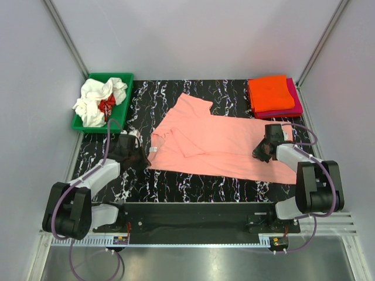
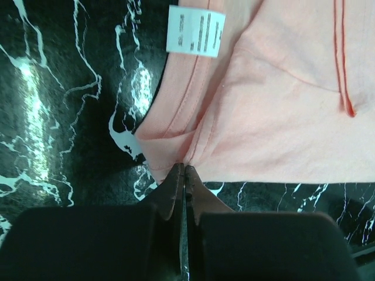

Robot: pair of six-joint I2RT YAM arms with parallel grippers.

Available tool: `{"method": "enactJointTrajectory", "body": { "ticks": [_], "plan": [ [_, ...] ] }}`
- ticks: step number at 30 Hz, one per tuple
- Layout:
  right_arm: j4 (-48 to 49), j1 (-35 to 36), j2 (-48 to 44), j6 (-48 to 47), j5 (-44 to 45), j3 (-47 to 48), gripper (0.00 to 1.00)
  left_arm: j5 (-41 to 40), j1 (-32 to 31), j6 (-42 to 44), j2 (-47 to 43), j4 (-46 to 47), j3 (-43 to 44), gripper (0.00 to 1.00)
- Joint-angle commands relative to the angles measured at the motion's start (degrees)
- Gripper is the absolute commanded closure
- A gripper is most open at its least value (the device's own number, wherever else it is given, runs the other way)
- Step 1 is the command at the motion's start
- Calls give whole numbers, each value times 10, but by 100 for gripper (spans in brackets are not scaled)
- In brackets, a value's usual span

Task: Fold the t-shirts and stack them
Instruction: Fold the tshirt

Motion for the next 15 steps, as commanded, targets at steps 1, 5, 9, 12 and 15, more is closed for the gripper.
{"method": "enactJointTrajectory", "body": {
  "ticks": [1, 5, 9, 12, 15],
  "plan": [
    [-12, -20, 12, 2, 4, 3, 87, -52, -3, 19, 16, -28, 59, 100],
    [-11, -52, 10, 2, 0, -2, 88, -81, -3, 27, 46, -60, 78, 100],
    [-11, -51, 6, 0, -2, -3, 88, -96, -6, 27, 72, -69, 81, 100],
    [-12, -52, 8, -1, -4, -3, 88, -134, -7, 22, 71, -81, 87, 100],
    [-11, -52, 9, 0, -2, -3, 88, -162, -8, 18, 59, -88, 95, 99]
  ]
}}
